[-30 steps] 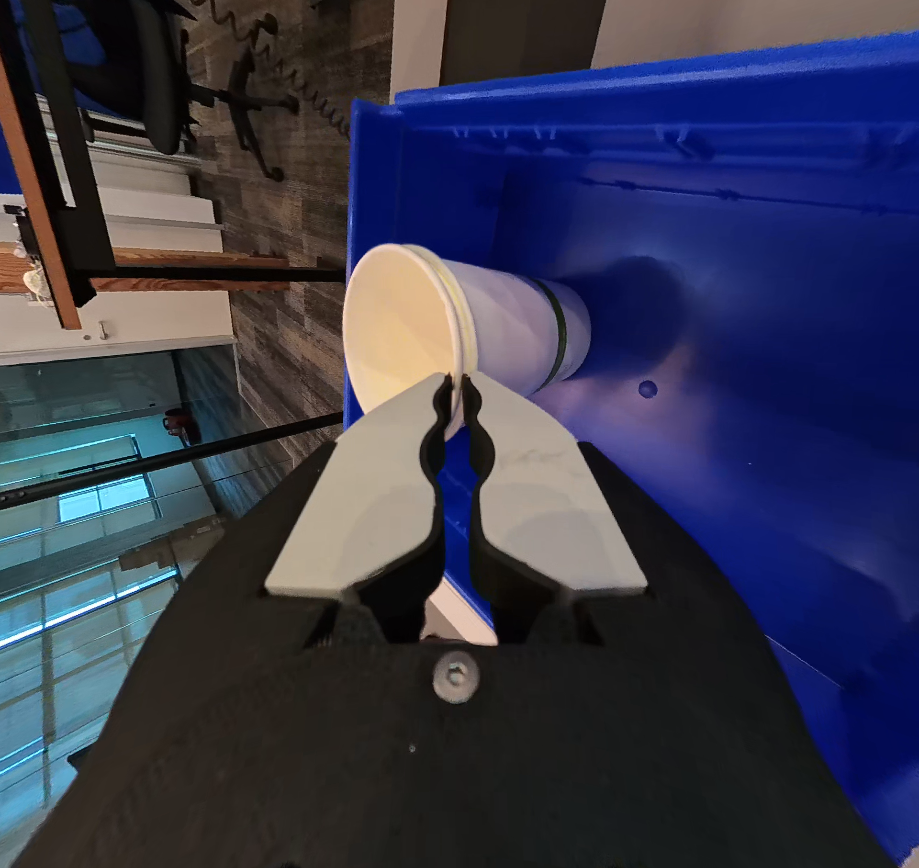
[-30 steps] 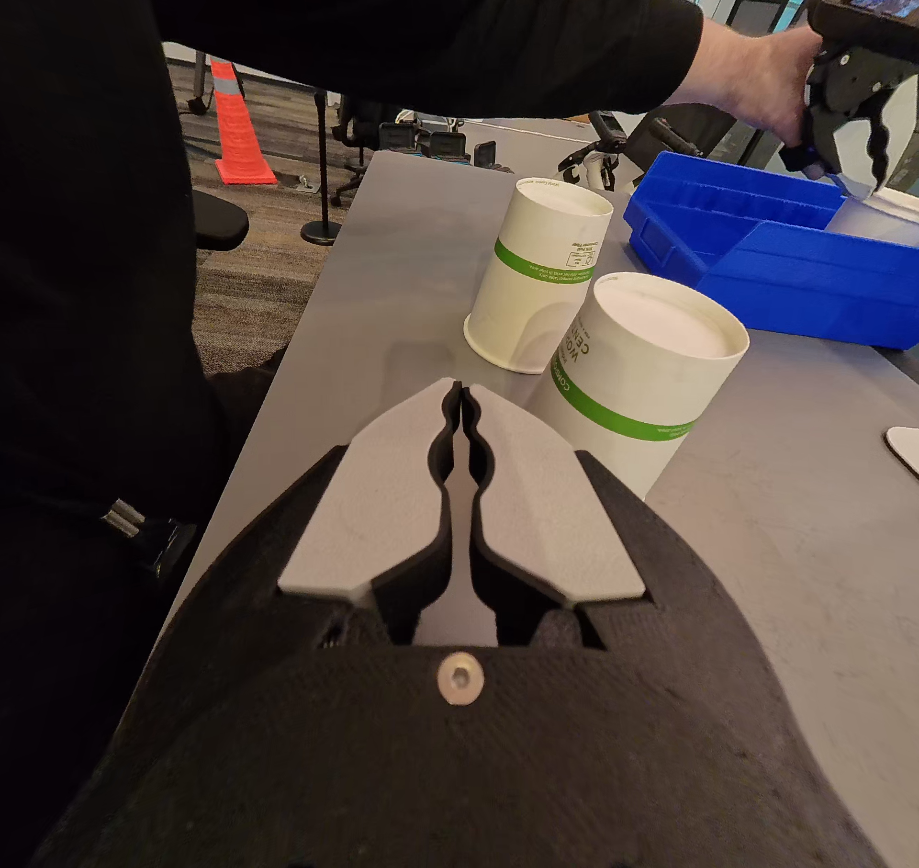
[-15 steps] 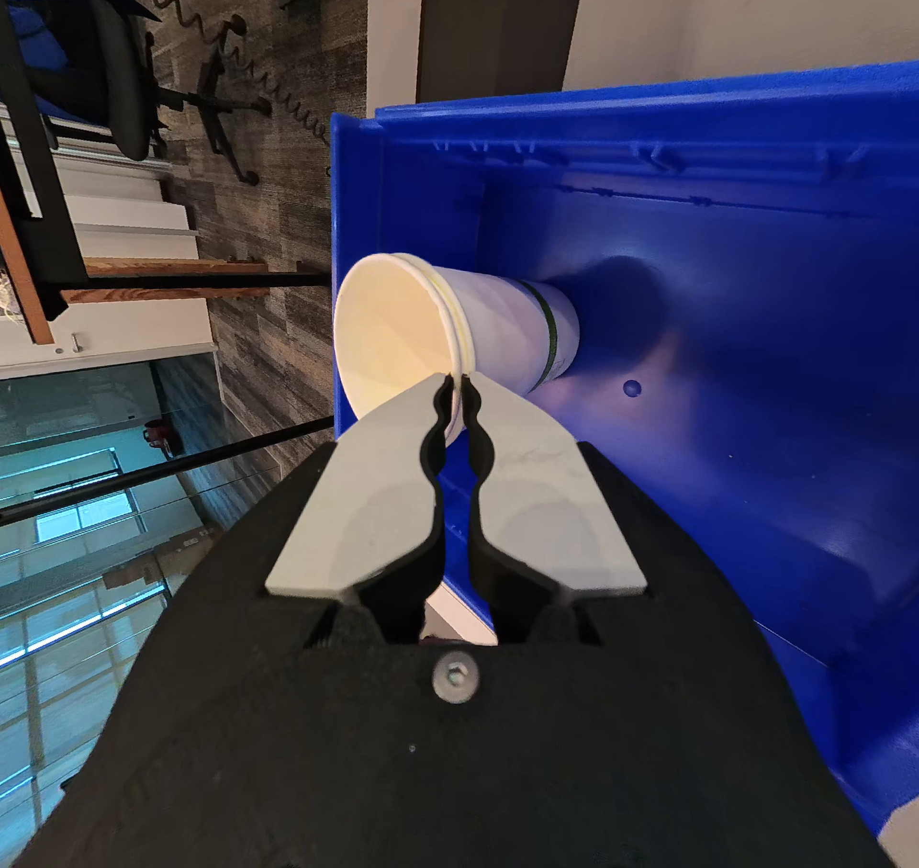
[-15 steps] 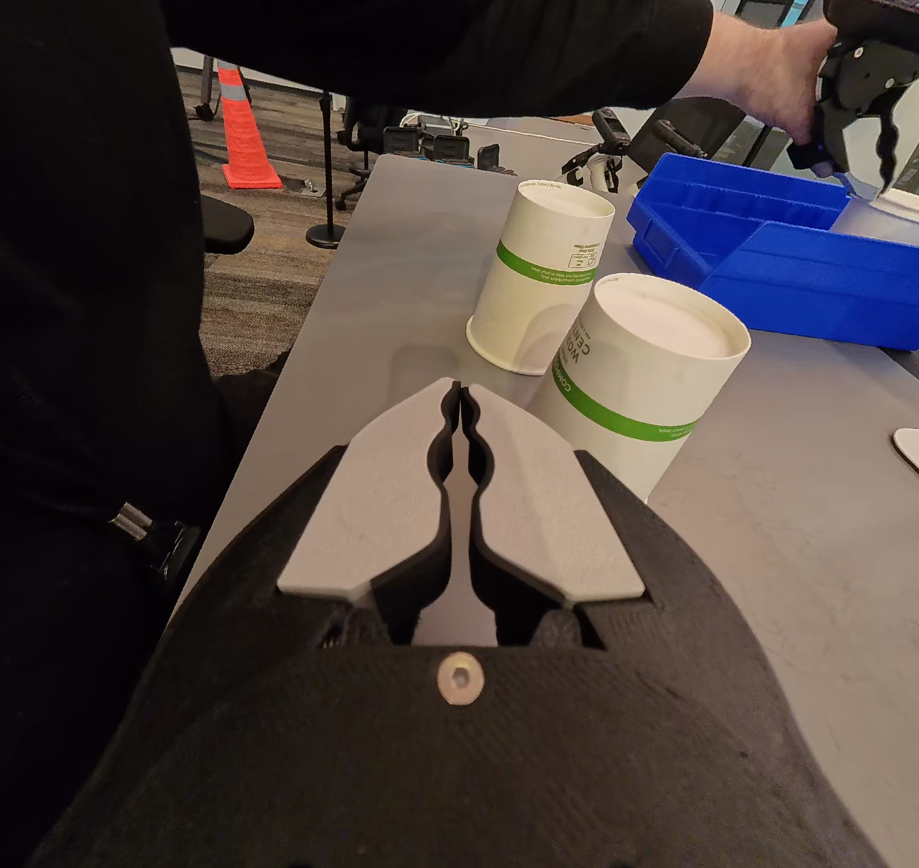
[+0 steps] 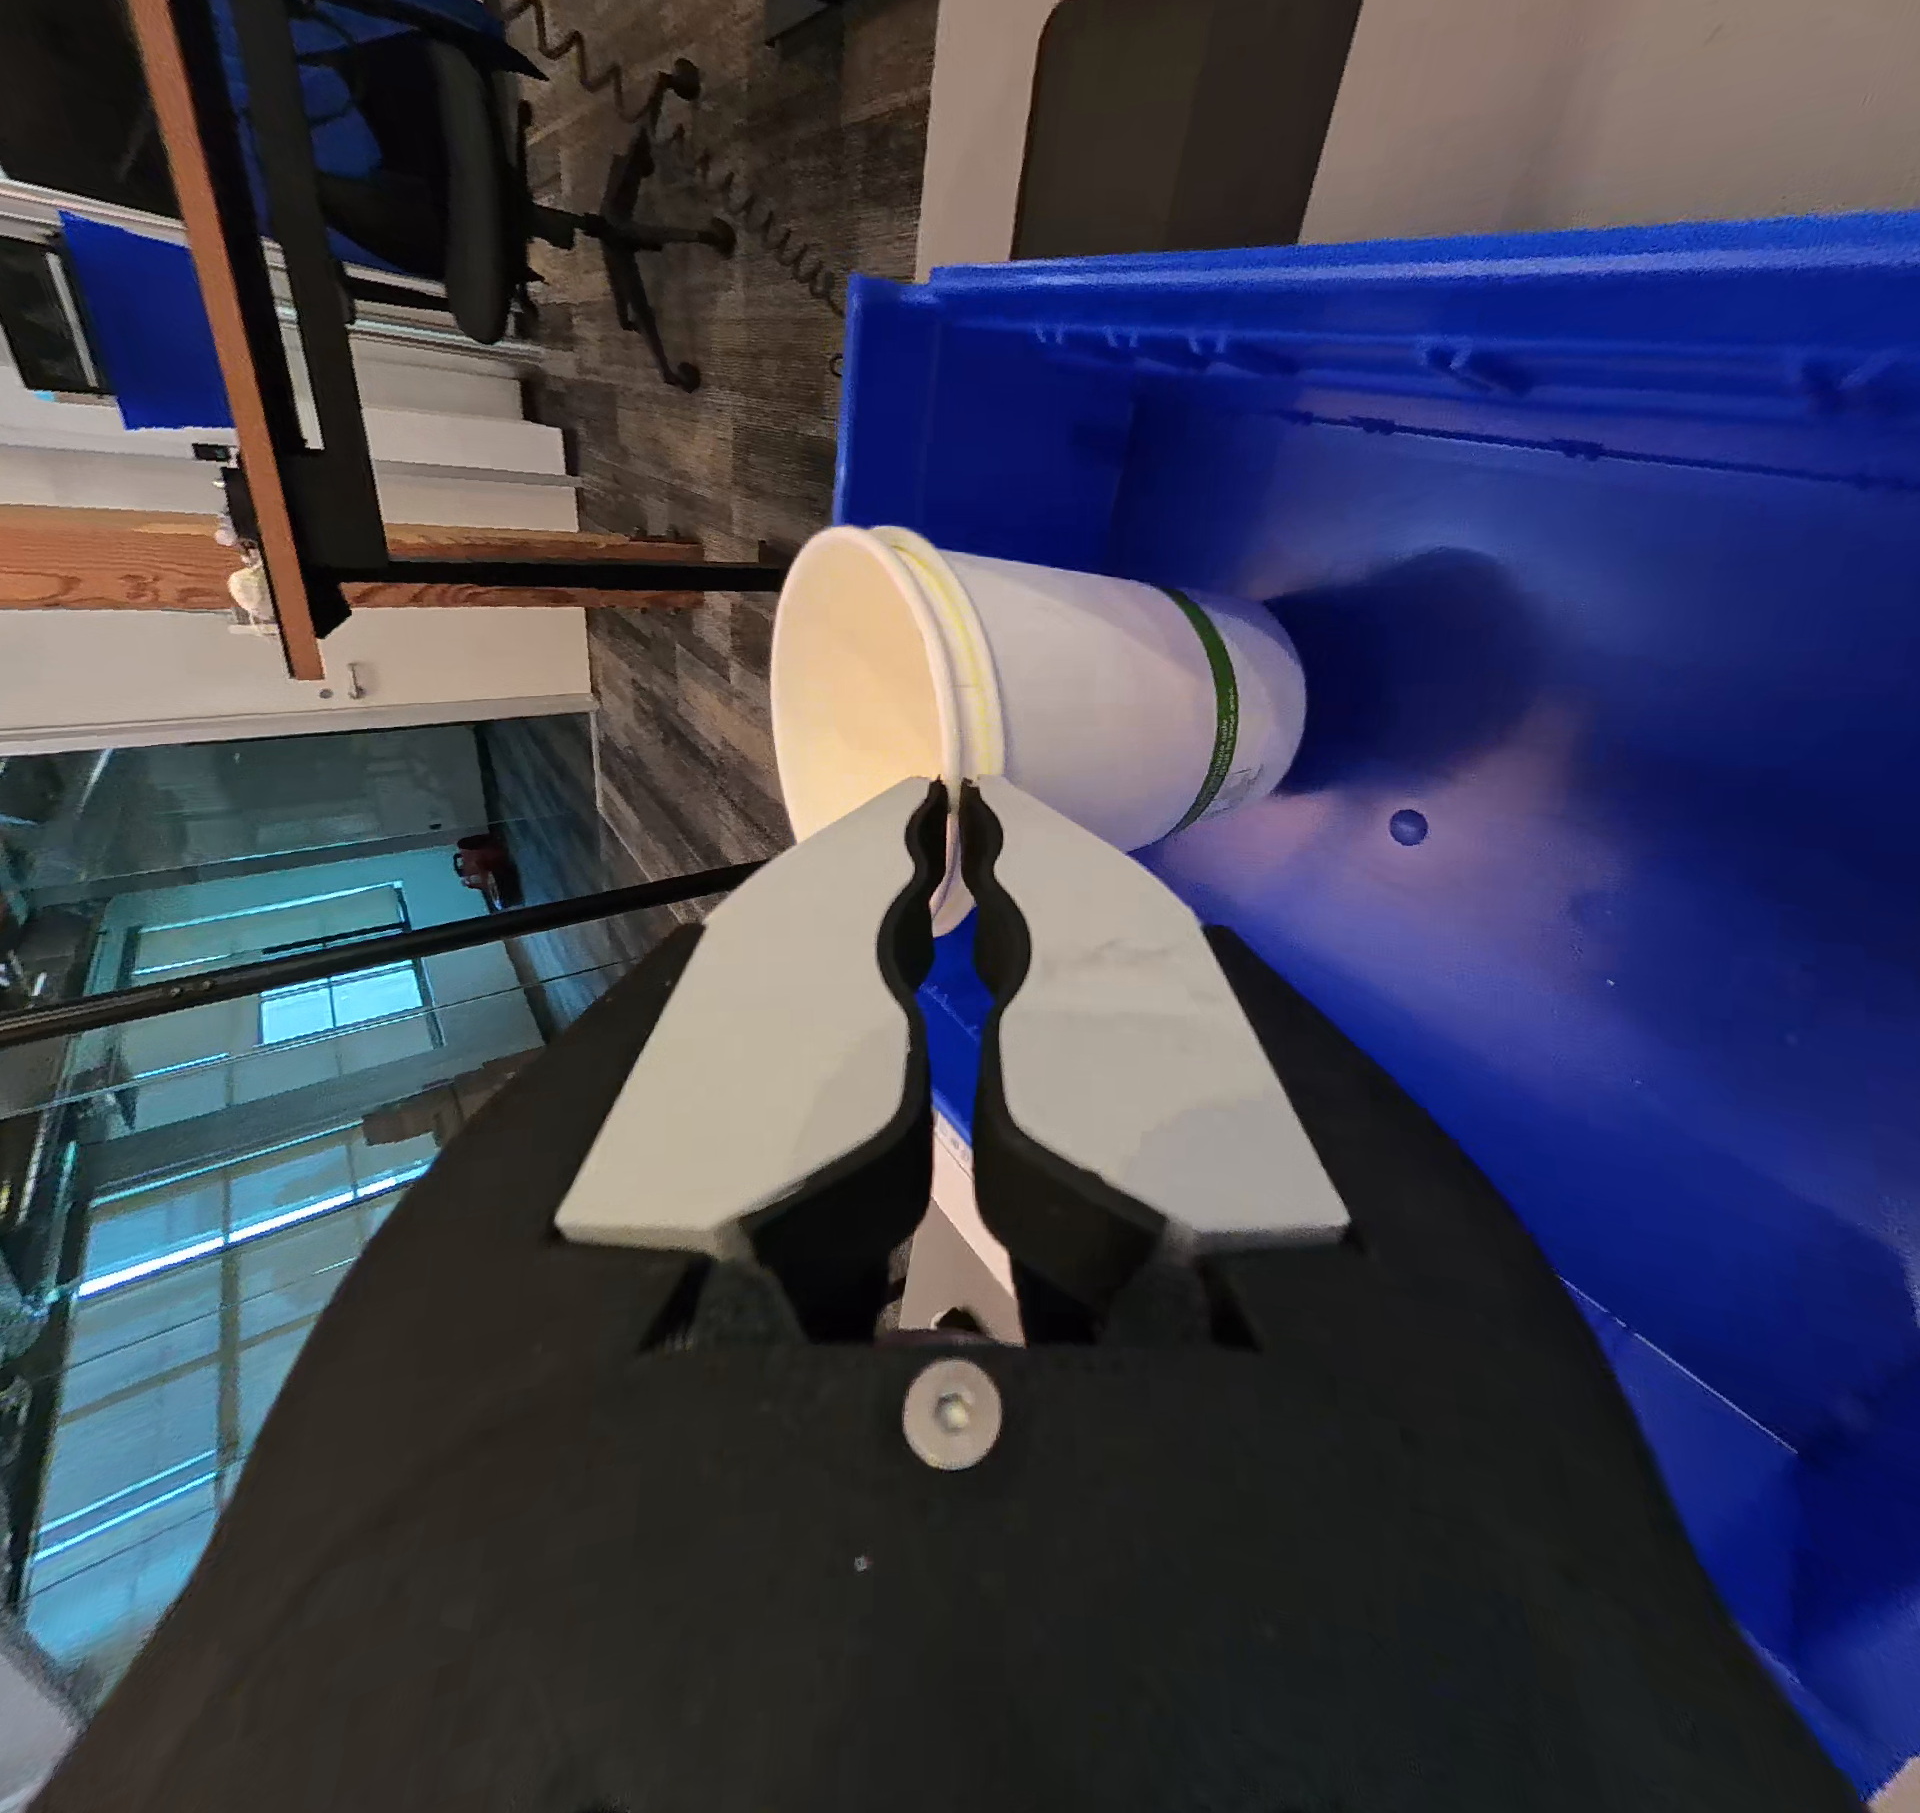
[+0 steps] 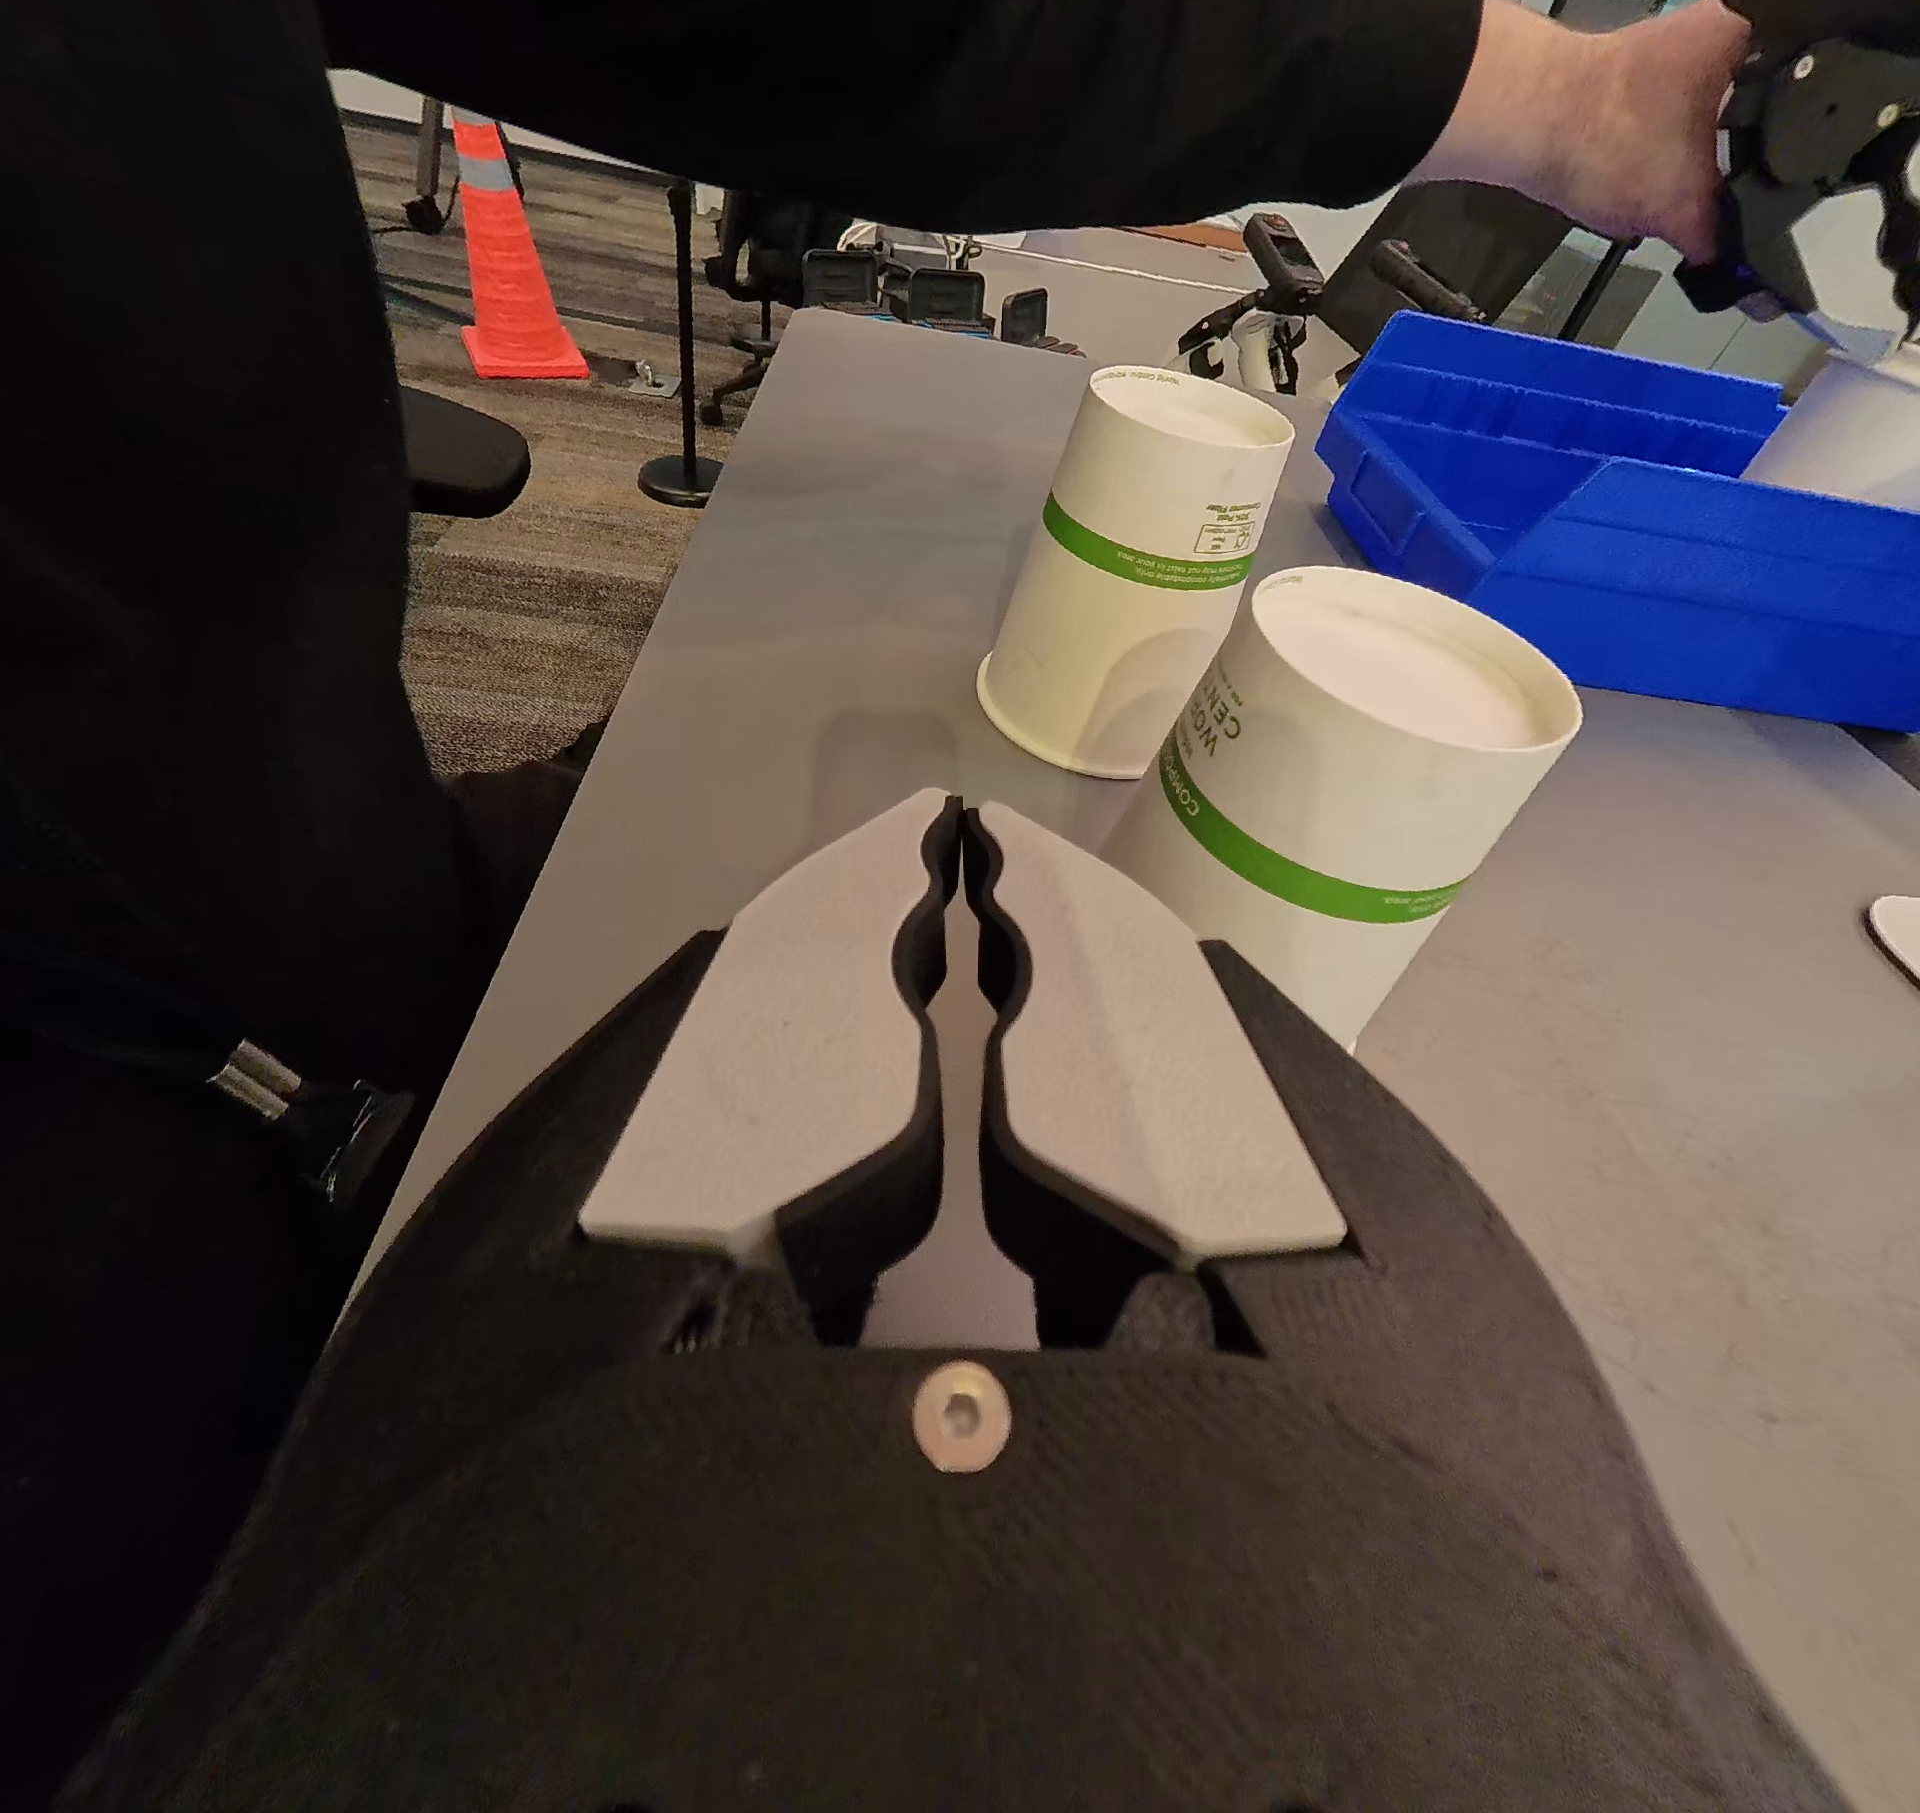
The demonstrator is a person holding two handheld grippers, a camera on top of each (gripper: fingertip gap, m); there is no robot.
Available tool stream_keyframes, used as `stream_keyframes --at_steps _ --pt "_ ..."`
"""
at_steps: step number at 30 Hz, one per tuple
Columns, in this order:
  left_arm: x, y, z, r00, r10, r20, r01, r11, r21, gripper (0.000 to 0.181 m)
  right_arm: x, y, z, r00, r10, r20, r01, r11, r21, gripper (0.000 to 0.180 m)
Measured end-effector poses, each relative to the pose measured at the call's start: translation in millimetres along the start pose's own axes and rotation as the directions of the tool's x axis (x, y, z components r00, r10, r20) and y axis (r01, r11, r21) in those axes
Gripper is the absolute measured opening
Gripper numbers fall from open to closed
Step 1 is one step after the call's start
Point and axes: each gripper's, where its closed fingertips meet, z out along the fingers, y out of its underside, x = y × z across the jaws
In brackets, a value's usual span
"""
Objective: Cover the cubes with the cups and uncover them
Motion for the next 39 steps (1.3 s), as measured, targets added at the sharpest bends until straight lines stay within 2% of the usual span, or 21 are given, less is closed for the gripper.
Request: stream_keyframes --at_steps 8,18,39 --pt "-4.2 -2.5 -12.7 0.997 -0.039 0.069 0.038 0.999 0.020 0.003 -0.5 0.7 0.5 1.000 -0.007 0.000 0.007 1.000 -0.006 0.000" --pt "-23.7 -5.9 -29.9 0.989 -0.005 0.150 0.004 1.000 0.004 0.002 -0.4 1.0 1.0 1.000 -0.012 -0.001 0.012 1.000 -0.010 0.000" --pt "-64.0 -46.3 -114.4 0.946 -0.067 0.317 0.027 0.991 0.129 0.002 -0.1 0.2 1.1 1.000 -0.020 -0.006 0.020 1.000 -0.006 0.002"
